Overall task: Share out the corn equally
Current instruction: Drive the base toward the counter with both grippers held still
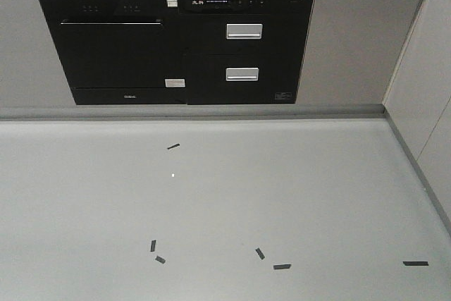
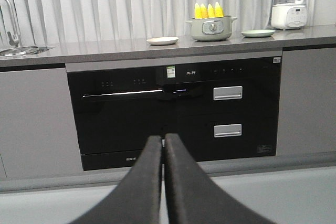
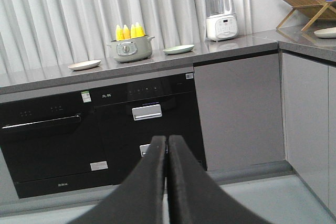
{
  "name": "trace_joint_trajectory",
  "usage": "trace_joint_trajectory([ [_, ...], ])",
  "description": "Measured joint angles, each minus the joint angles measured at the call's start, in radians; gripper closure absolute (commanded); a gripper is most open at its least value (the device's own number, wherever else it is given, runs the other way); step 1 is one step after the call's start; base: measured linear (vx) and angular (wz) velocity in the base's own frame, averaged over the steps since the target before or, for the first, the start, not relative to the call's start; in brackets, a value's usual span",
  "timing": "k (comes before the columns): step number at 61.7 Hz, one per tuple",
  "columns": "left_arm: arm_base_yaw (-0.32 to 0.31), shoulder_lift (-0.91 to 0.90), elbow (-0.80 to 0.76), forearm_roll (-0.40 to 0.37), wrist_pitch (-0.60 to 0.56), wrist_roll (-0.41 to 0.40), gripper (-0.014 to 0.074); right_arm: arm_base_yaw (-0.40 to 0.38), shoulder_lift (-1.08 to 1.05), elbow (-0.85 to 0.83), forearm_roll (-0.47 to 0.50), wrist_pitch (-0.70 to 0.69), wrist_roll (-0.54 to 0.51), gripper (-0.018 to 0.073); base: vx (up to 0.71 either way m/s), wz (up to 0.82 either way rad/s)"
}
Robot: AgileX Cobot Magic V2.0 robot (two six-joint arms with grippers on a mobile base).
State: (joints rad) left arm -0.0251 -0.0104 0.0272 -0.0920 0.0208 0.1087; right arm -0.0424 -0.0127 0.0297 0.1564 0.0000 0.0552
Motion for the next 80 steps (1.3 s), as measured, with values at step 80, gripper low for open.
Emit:
trace_joint_trajectory([
  [80, 0.0, 0.0, 0.0, 0.0, 0.0, 0.0, 0.0603, 0.0, 0.0, 0.0, 0.0, 0.0, 0.0, 0.0564, 0.02, 0.01],
])
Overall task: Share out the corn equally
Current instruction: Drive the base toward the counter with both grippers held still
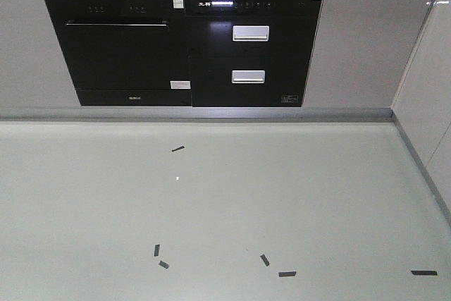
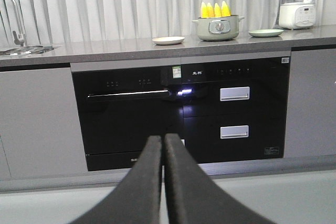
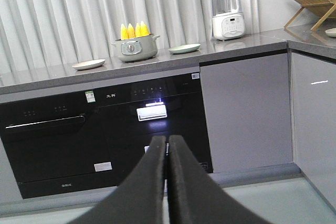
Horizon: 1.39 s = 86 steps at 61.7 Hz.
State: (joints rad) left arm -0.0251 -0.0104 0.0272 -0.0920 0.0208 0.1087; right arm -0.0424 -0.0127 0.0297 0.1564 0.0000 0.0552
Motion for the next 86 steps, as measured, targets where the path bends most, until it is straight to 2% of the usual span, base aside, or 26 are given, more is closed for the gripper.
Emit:
trace_joint_trajectory([
  [86, 0.0, 0.0, 0.0, 0.0, 0.0, 0.0, 0.0603, 0.0, 0.0, 0.0, 0.0, 0.0, 0.0, 0.0564, 0.07, -0.03],
])
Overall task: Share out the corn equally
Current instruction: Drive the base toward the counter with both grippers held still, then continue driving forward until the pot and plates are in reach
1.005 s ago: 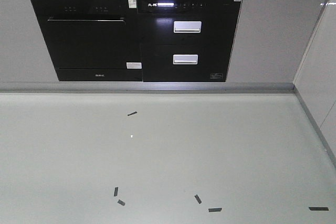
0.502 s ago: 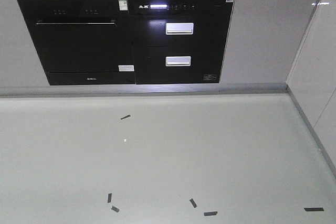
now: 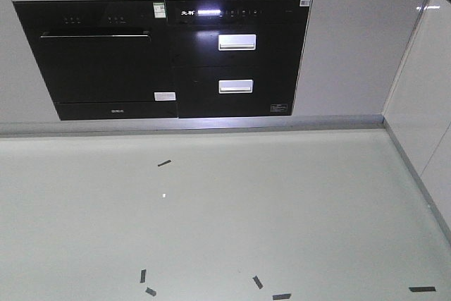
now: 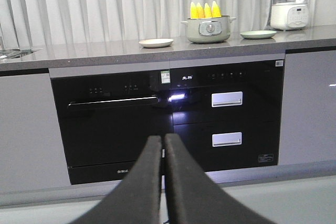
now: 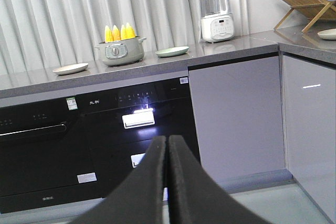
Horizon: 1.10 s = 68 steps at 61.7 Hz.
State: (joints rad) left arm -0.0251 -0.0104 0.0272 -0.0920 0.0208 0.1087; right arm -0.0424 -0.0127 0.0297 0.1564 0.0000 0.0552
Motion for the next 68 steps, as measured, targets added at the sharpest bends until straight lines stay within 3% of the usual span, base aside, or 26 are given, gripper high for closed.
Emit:
trace_joint_trajectory([
  [68, 0.0, 0.0, 0.0, 0.0, 0.0, 0.0, 0.0603, 0.0, 0.0, 0.0, 0.0, 0.0, 0.0, 0.0564, 0.15, 0.02],
])
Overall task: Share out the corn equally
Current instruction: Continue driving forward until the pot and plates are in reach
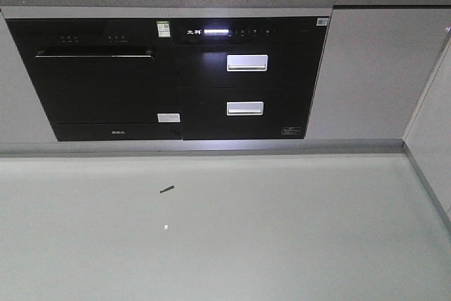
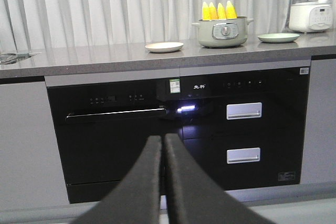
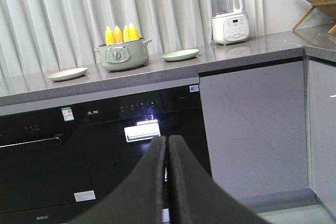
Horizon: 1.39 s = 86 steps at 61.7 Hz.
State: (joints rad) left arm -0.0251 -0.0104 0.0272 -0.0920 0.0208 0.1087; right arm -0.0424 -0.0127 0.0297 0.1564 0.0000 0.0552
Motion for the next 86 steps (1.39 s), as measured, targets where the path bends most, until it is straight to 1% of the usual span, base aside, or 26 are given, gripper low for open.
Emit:
trace_joint_trajectory([
  [86, 0.0, 0.0, 0.0, 0.0, 0.0, 0.0, 0.0603, 0.0, 0.0, 0.0, 0.0, 0.0, 0.0, 0.0564, 0.14, -0.02],
])
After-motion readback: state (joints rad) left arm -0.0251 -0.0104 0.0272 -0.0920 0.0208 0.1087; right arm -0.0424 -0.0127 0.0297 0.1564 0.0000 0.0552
